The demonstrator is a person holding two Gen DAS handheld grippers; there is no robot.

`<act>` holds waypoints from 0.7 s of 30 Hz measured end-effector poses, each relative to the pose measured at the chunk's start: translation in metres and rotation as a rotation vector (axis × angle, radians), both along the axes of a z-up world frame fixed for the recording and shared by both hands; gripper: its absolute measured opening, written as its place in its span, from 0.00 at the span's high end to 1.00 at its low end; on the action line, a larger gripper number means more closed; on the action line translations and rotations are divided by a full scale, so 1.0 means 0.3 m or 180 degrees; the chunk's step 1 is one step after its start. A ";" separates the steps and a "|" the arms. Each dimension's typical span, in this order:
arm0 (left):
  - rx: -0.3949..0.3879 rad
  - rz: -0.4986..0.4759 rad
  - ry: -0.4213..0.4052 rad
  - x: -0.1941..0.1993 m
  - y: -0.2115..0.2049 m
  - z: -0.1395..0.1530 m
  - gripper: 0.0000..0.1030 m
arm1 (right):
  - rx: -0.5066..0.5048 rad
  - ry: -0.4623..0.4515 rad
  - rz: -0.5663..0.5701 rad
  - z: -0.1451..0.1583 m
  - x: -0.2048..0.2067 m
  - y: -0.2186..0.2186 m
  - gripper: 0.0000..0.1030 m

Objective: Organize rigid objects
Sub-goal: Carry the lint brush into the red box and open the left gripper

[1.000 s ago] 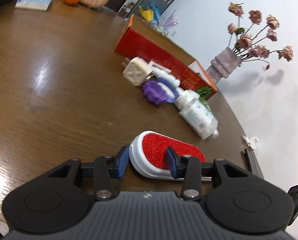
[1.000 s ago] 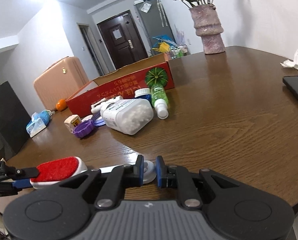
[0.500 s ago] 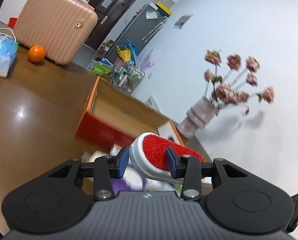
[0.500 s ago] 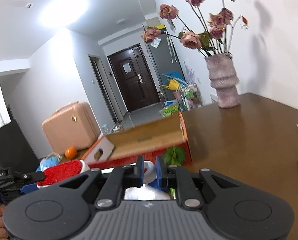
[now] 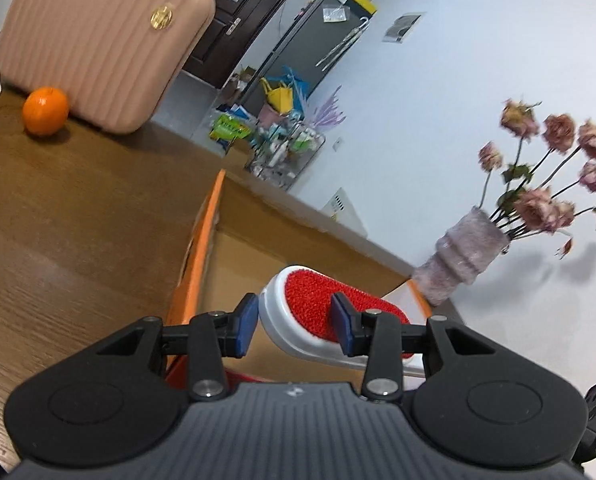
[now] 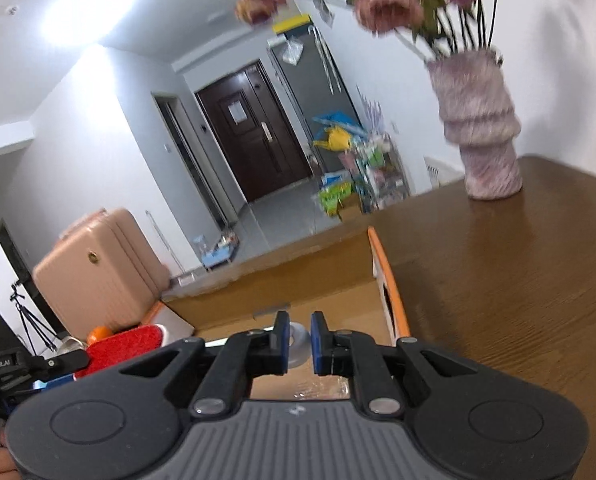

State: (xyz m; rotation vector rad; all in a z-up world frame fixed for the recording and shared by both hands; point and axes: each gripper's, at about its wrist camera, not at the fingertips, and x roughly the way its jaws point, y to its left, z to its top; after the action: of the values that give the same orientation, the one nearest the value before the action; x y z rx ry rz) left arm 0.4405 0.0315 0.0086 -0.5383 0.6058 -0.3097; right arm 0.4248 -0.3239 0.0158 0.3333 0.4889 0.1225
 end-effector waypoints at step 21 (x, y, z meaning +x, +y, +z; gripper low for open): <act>0.1324 0.0410 -0.0423 -0.292 -0.088 0.046 0.57 | -0.0707 -0.0522 0.0120 0.027 -0.218 0.095 0.94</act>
State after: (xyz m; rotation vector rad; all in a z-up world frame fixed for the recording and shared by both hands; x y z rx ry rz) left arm 0.3530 0.0050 0.0224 -0.1534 0.4863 -0.0907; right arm 0.3594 -0.2955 0.0241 0.0955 0.3423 0.1297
